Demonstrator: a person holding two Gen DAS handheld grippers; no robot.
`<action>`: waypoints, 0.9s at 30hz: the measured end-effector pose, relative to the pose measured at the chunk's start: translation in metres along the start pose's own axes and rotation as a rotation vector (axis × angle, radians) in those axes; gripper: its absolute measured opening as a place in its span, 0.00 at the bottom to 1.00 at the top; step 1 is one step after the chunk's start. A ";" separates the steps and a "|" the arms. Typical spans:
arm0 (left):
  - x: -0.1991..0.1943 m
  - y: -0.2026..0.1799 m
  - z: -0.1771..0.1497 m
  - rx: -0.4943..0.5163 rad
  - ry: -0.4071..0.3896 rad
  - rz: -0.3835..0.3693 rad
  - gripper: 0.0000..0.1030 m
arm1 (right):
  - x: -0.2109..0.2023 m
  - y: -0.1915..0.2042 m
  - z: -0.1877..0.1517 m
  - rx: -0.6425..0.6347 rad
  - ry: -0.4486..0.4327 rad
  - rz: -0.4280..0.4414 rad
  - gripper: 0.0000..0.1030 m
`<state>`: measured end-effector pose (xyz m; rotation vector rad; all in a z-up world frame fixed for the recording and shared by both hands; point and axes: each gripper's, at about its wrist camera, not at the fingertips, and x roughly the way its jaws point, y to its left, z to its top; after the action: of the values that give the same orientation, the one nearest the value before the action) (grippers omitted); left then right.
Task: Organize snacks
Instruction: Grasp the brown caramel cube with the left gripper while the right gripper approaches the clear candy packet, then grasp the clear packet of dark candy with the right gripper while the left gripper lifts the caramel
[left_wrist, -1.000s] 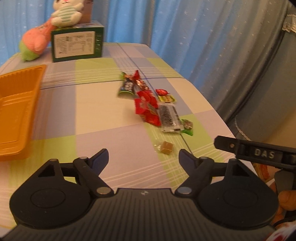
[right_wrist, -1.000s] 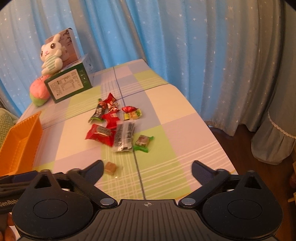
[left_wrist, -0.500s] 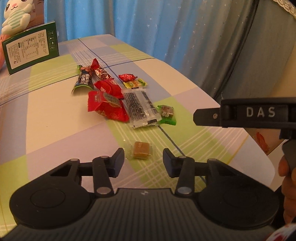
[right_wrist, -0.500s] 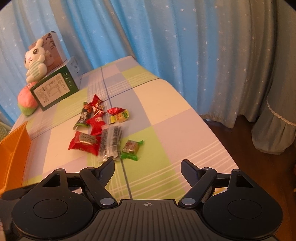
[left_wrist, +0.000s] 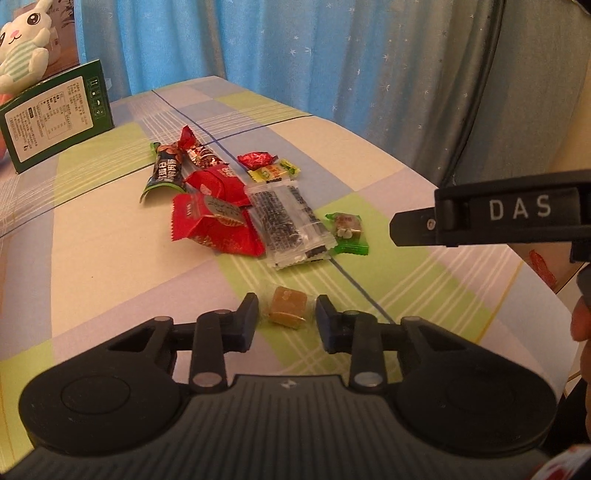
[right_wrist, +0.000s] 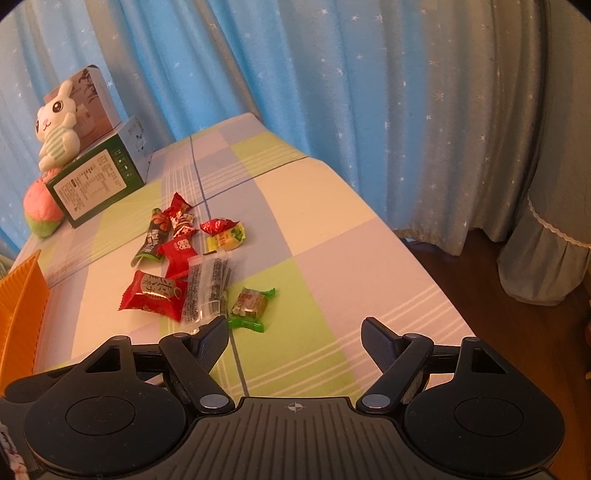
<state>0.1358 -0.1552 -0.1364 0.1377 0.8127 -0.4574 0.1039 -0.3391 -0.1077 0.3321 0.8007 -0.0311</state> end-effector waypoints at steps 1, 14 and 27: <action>-0.001 0.003 -0.001 -0.004 0.001 0.001 0.29 | 0.002 0.001 0.000 -0.006 0.002 0.002 0.77; -0.034 0.064 -0.012 -0.129 0.005 0.094 0.28 | 0.043 0.024 0.000 -0.171 0.063 0.083 0.64; -0.048 0.077 -0.012 -0.202 -0.020 0.089 0.28 | 0.075 0.067 0.021 -0.277 -0.014 0.130 0.51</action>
<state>0.1337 -0.0662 -0.1144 -0.0175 0.8248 -0.2903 0.1806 -0.2745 -0.1285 0.1206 0.7574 0.1980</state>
